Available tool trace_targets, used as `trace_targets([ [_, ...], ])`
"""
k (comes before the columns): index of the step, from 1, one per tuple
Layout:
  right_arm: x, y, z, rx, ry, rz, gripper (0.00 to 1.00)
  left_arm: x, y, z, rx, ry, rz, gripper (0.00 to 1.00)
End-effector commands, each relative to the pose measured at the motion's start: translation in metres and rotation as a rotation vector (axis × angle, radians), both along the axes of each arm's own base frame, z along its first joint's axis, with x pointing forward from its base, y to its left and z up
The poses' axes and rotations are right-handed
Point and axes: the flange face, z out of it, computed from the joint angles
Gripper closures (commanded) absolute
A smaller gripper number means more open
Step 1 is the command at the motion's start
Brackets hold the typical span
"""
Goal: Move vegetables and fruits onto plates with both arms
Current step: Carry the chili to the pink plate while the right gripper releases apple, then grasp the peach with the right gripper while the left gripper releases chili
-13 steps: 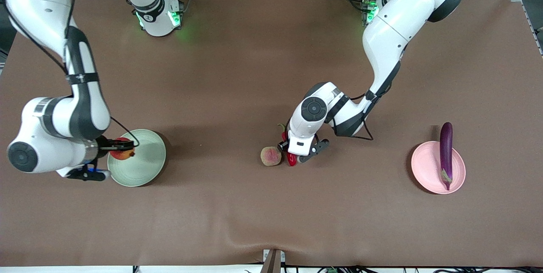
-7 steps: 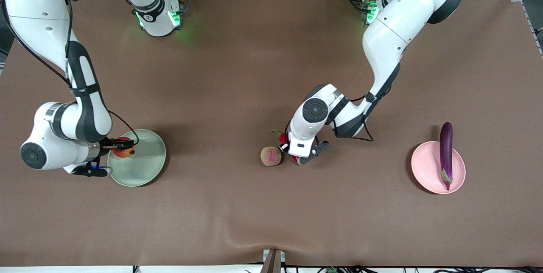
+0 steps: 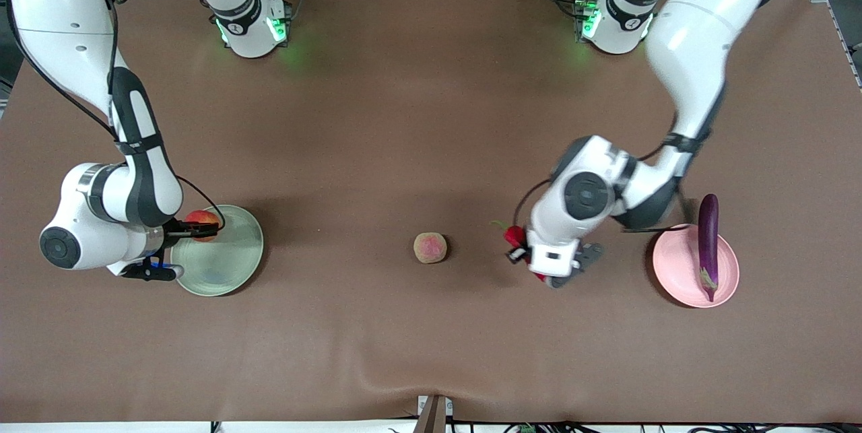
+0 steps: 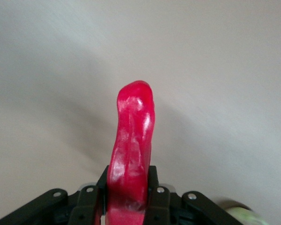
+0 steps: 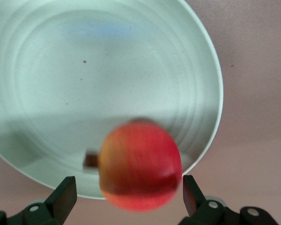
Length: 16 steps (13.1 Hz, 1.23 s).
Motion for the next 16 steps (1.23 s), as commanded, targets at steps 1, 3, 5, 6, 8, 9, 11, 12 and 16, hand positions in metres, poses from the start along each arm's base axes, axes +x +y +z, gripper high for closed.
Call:
trace_targets([
  [1,0.008,0.034,0.046,0.079,0.021,-0.015,0.00,0.013,0.094,0.012,-0.019,0.072,-0.098,1.00],
  [3,0.014,0.065,0.069,0.101,0.054,-0.075,0.00,0.021,0.162,0.008,-0.006,0.111,-0.171,1.00],
  [5,0.014,0.132,0.089,0.108,0.047,-0.123,0.00,0.025,0.222,0.008,0.011,0.104,-0.254,1.00],
  [6,0.015,0.160,0.099,0.107,0.047,-0.196,0.00,0.025,0.250,0.005,0.045,0.102,-0.295,1.00],
  [8,0.007,0.223,0.102,0.083,0.078,-0.331,0.00,0.027,0.290,0.002,0.077,0.089,-0.361,1.00],
  [9,0.008,0.246,0.103,0.070,0.054,-0.399,0.00,0.028,0.308,-0.002,0.079,0.079,-0.390,1.00],
  [11,-0.001,0.308,0.096,0.036,-0.002,-0.492,0.00,0.032,0.324,-0.013,0.095,0.040,-0.428,1.00],
  [12,-0.003,0.333,0.090,0.026,-0.035,-0.563,0.00,0.034,0.326,-0.021,0.115,0.037,-0.460,1.00],
  [16,-0.021,0.424,0.050,0.045,-0.159,-0.759,0.00,0.040,0.317,-0.047,0.090,0.004,-0.468,1.00],
])
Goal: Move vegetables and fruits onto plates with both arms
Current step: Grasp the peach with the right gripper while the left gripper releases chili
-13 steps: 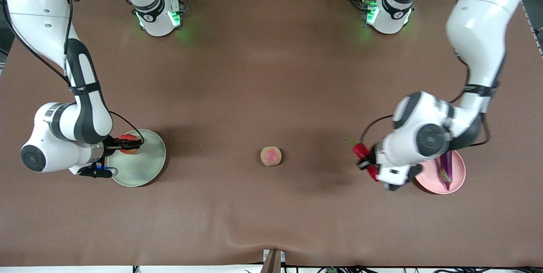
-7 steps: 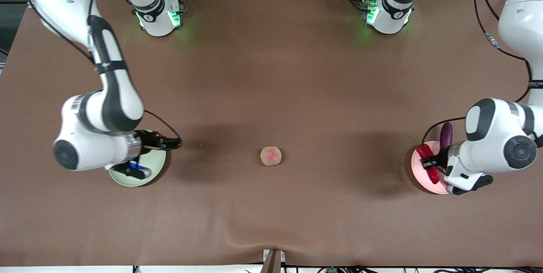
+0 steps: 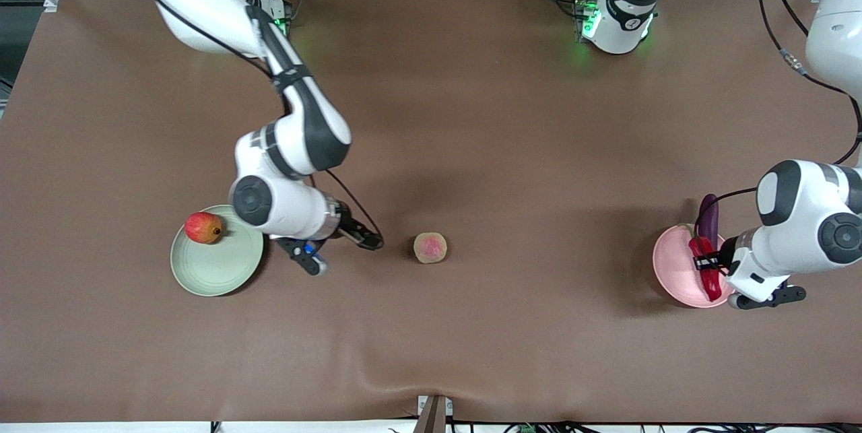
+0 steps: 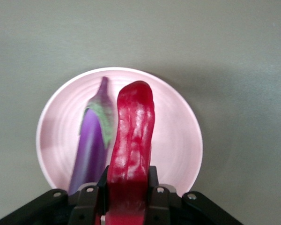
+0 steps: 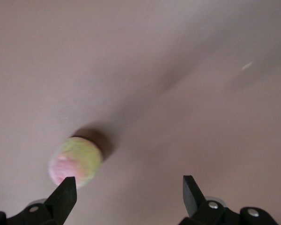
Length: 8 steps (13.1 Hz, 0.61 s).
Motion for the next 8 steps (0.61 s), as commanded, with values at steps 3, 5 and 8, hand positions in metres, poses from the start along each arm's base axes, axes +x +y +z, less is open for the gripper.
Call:
trace_targets([
  [3,-0.026,0.079,-0.041,0.029,-0.140,-0.017,0.00,0.005,-0.007,-0.015,0.000,-0.025,-0.037,0.00],
  [5,-0.027,0.086,-0.039,0.038,-0.161,-0.018,0.00,0.004,0.006,-0.018,0.015,-0.021,-0.030,0.00],
  [8,-0.025,0.093,-0.042,0.042,-0.174,-0.008,0.00,0.006,0.012,0.003,0.032,-0.049,-0.029,0.00],
])
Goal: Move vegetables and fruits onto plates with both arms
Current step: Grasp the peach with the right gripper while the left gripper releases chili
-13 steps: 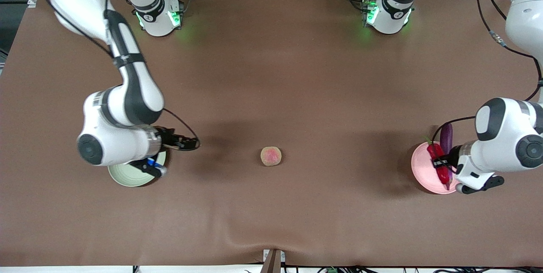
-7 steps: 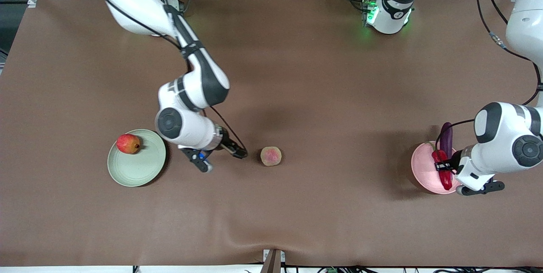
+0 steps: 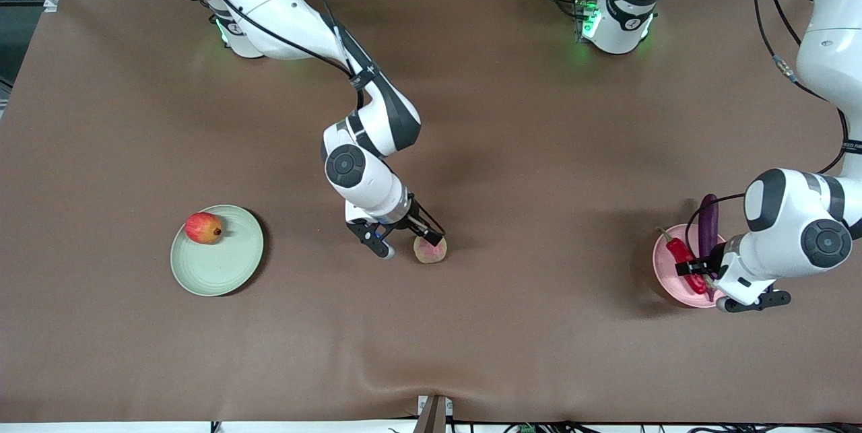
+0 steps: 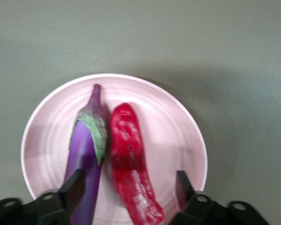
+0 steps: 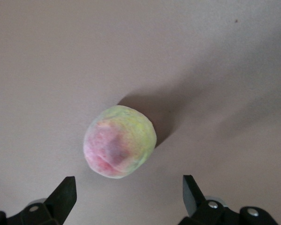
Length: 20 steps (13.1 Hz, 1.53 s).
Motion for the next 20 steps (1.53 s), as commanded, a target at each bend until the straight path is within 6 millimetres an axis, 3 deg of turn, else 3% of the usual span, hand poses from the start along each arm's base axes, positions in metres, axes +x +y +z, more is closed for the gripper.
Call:
trace_targets([
  [1,0.006,0.004,-0.002,0.002,-0.008,-0.002,0.00,0.004,0.000,0.043,0.044,-0.054,-0.044,0.00],
  [2,0.003,0.008,-0.004,-0.004,-0.011,0.008,0.00,0.004,-0.006,0.072,0.062,-0.081,-0.110,0.00],
  [4,0.002,0.011,-0.015,-0.036,-0.028,0.033,0.00,-0.004,-0.012,0.169,0.111,-0.160,-0.161,0.00],
  [6,0.003,0.017,-0.028,-0.031,-0.075,0.034,0.00,-0.013,-0.018,0.254,-0.002,-0.270,-0.109,0.00],
  [7,0.004,0.019,-0.035,-0.030,-0.091,0.034,0.00,-0.022,-0.022,0.287,0.014,-0.294,-0.104,0.00],
  [10,0.004,0.023,-0.038,-0.029,-0.098,0.038,0.00,-0.055,-0.048,0.348,0.062,-0.219,-0.119,0.00],
  [11,0.004,0.023,-0.045,-0.037,-0.098,0.041,0.00,-0.061,-0.070,0.359,0.053,-0.221,-0.148,0.00],
  [12,0.004,0.025,-0.045,-0.035,-0.104,0.044,0.00,-0.066,-0.078,0.368,0.060,-0.230,-0.159,0.00],
  [14,0.006,0.022,-0.046,-0.031,-0.096,0.027,0.50,-0.078,-0.086,0.392,0.077,-0.262,-0.162,0.00],
  [16,0.008,0.019,-0.045,-0.029,-0.083,-0.006,0.89,-0.096,-0.087,0.412,0.007,-0.252,-0.123,0.00],
  [17,0.014,0.013,-0.035,-0.025,-0.088,-0.007,1.00,-0.104,-0.094,0.416,-0.001,-0.248,-0.116,0.00],
  [20,0.030,-0.020,-0.013,-0.067,0.048,-0.013,1.00,-0.134,-0.107,0.421,0.000,-0.165,-0.102,0.00],
])
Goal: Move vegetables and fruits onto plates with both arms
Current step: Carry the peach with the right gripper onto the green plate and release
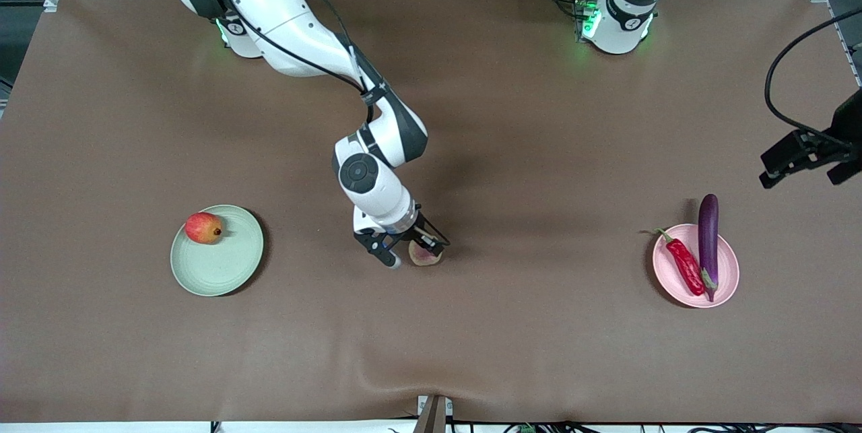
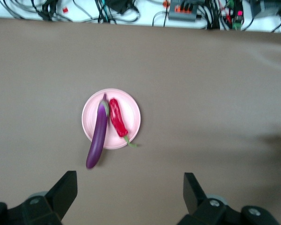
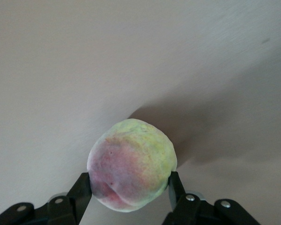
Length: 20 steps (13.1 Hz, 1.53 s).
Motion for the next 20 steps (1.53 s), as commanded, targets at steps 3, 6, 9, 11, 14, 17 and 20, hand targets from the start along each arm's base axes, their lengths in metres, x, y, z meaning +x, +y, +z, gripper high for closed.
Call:
trace_targets([
  [3,0.039,-0.081,0.047,-0.040,0.168,0.072,1.00,-0.056,-0.007,0.003,-0.012,0.086,0.005,0.00],
  [6,0.062,-0.169,0.075,-0.050,0.218,0.260,1.00,-0.084,-0.004,0.000,-0.044,0.106,0.008,0.00],
  [9,0.076,-0.284,0.082,-0.080,0.286,0.432,1.00,-0.090,-0.022,-0.003,-0.009,0.111,-0.026,0.00],
  [11,0.083,-0.368,0.072,-0.043,0.286,0.521,1.00,-0.090,-0.024,-0.004,-0.004,0.117,-0.030,0.00],
  [14,0.084,-0.424,0.056,-0.003,0.268,0.547,1.00,-0.089,-0.021,-0.003,-0.005,0.119,-0.026,0.00],
  [17,0.076,-0.435,0.016,0.004,0.253,0.519,1.00,-0.084,-0.020,0.004,-0.008,0.102,-0.022,0.00],
  [20,0.074,-0.438,0.008,0.051,0.238,0.509,0.01,-0.081,-0.018,0.005,-0.006,0.100,-0.019,0.00],
])
